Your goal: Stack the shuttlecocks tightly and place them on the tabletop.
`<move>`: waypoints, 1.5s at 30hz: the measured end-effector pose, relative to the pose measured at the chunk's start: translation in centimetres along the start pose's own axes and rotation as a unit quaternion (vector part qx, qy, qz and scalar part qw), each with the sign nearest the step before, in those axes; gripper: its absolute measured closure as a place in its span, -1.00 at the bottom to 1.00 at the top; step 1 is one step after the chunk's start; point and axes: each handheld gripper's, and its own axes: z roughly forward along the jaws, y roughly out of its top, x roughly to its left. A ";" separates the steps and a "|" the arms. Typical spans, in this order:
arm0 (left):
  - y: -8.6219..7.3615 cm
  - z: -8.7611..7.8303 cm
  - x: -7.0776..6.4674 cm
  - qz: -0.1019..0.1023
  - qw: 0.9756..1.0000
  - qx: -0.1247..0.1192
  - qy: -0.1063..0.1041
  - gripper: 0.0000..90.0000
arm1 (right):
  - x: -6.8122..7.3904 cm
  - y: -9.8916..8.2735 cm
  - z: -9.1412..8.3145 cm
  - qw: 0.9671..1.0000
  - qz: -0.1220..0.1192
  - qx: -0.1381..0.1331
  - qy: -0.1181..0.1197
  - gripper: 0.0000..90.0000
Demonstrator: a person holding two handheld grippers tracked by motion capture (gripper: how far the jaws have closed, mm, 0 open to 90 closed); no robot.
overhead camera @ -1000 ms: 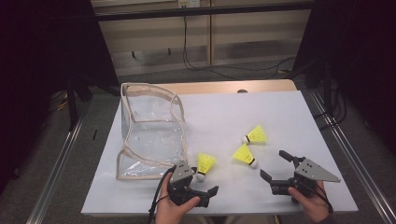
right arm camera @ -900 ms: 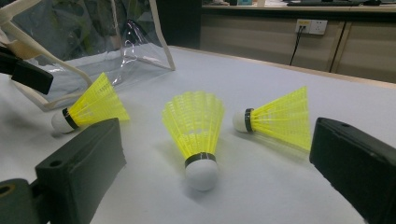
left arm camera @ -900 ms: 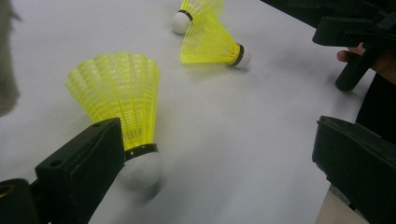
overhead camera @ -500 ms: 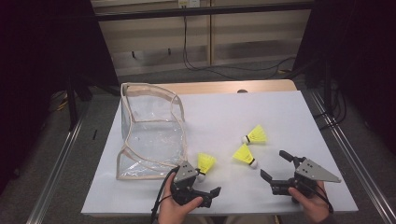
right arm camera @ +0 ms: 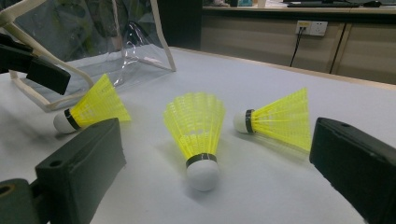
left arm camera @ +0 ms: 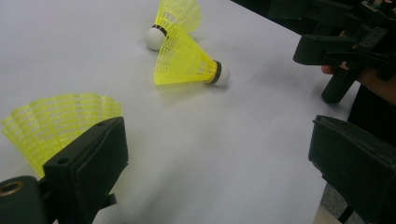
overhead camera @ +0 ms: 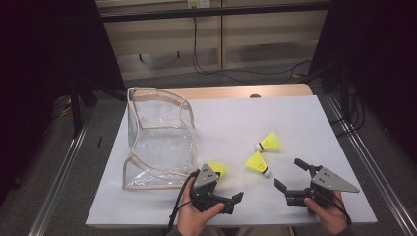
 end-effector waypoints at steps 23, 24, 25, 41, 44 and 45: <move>1.1 2.3 -0.2 0.006 0.999 0.003 0.048 -0.90 | 0.0 0.0 0.0 1.000 0.001 -0.001 0.002 -0.95; 1.1 2.4 -0.2 0.007 0.999 0.006 0.053 -0.90 | 0.1 0.0 0.0 1.000 0.002 0.000 0.002 -0.95; 1.0 2.5 -0.2 0.007 0.998 0.005 0.057 -0.90 | 0.1 0.0 0.0 1.000 0.002 0.000 0.002 -0.95; 0.8 2.8 0.0 0.015 0.993 0.003 0.115 -0.88 | 0.0 -0.1 -0.1 1.000 0.004 0.000 0.002 -0.95; 0.6 2.7 0.0 0.010 0.993 0.004 0.121 -0.87 | 0.0 -0.1 -0.1 1.000 0.005 0.000 0.002 -0.95; 0.5 2.6 0.0 0.010 0.992 0.004 0.123 -0.87 | 0.0 -0.1 -0.1 1.000 0.005 0.000 0.002 -0.95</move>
